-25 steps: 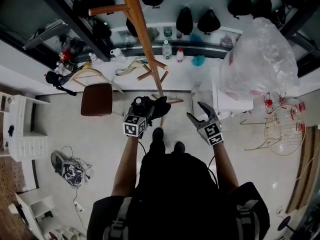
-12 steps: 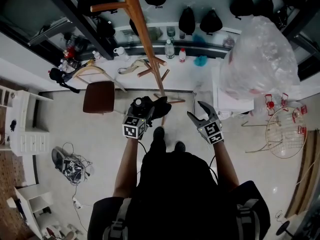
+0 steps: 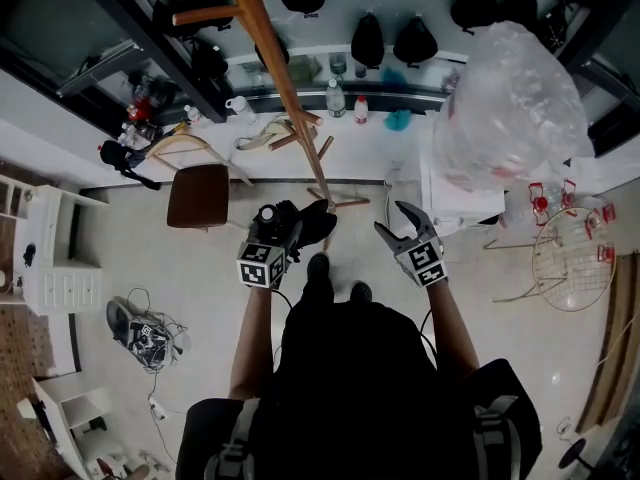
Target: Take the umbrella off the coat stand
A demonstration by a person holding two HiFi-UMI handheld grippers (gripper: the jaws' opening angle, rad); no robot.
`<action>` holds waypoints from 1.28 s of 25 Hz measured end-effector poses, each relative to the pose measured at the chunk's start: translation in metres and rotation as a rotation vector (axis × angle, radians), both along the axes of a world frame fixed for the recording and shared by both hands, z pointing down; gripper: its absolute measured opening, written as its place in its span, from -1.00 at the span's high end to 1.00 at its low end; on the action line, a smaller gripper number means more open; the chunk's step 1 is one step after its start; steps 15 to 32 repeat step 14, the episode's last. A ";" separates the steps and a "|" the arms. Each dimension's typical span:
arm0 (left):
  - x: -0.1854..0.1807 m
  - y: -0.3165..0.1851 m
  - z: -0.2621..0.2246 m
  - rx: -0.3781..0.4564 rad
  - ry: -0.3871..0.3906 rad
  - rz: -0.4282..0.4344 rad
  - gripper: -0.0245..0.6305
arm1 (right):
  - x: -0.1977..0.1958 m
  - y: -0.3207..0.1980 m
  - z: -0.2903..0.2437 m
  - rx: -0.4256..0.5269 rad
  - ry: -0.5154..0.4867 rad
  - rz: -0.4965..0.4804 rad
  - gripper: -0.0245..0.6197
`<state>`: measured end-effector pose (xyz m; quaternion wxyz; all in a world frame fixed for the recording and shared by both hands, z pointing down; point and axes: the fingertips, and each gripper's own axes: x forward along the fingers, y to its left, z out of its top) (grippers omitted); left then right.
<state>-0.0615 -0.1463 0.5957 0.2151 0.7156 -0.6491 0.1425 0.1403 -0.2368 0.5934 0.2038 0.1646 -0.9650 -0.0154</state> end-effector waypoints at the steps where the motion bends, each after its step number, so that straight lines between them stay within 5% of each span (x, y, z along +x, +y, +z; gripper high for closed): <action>1: 0.001 0.002 -0.001 -0.002 0.001 -0.003 0.16 | 0.002 0.001 0.001 -0.002 0.001 0.000 0.07; 32: 0.015 0.017 -0.001 -0.019 -0.004 0.014 0.16 | 0.007 0.016 0.009 -0.042 -0.009 -0.007 0.07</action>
